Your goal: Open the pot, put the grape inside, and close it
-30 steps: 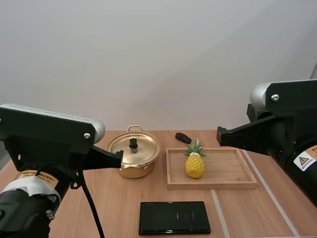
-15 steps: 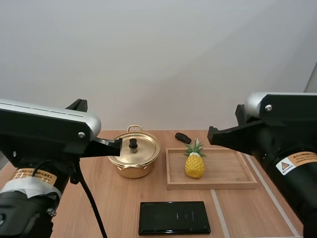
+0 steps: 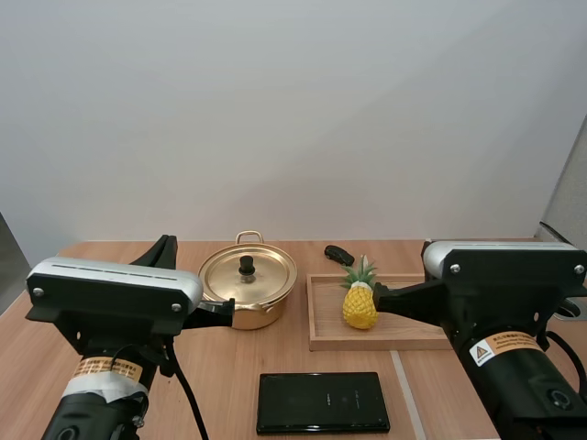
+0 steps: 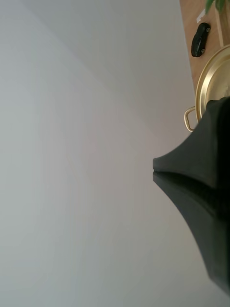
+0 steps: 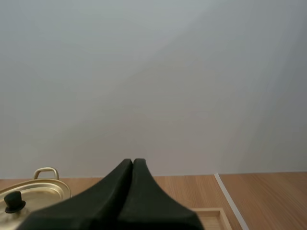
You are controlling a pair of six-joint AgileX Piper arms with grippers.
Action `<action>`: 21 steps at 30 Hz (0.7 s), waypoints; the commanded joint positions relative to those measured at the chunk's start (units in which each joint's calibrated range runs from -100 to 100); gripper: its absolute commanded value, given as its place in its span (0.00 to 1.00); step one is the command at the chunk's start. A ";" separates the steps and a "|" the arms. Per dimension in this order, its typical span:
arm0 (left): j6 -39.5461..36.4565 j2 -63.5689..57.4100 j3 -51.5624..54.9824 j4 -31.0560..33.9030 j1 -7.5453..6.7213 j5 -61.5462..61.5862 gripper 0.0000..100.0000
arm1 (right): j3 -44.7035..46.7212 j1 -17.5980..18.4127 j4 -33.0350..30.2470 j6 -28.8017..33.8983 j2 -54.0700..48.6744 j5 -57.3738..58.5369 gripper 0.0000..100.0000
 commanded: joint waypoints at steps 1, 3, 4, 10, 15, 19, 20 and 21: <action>-3.24 -0.14 0.26 -0.10 -0.23 -1.48 0.00 | 2.30 -0.22 -1.85 0.03 -0.39 -1.50 0.00; -3.71 -0.14 0.26 -0.10 -0.23 -1.15 0.00 | 3.82 -0.22 -2.61 0.03 -0.39 -1.50 0.00; -3.84 -0.14 0.26 -0.10 -0.23 -1.15 0.00 | 4.40 -0.22 -2.61 0.03 -0.39 -1.68 0.00; -3.82 -0.14 0.26 -0.10 -0.23 10.06 0.00 | 6.73 -0.22 -2.61 0.03 -0.39 -2.70 0.00; -3.82 -0.14 0.26 -0.10 -0.23 14.61 0.00 | 6.73 -0.22 -2.61 0.03 -0.39 0.24 0.00; -3.82 -0.14 0.26 -0.10 -0.23 24.76 0.00 | 6.73 -0.22 -2.39 0.03 -0.39 5.97 0.00; -3.82 -0.14 0.26 -0.10 -0.23 26.73 0.00 | 6.73 -0.22 -2.39 0.03 -0.39 8.11 0.00; -3.82 -0.14 0.26 -0.10 -0.23 27.75 0.00 | 6.73 -0.22 -2.39 0.03 -0.39 9.61 0.00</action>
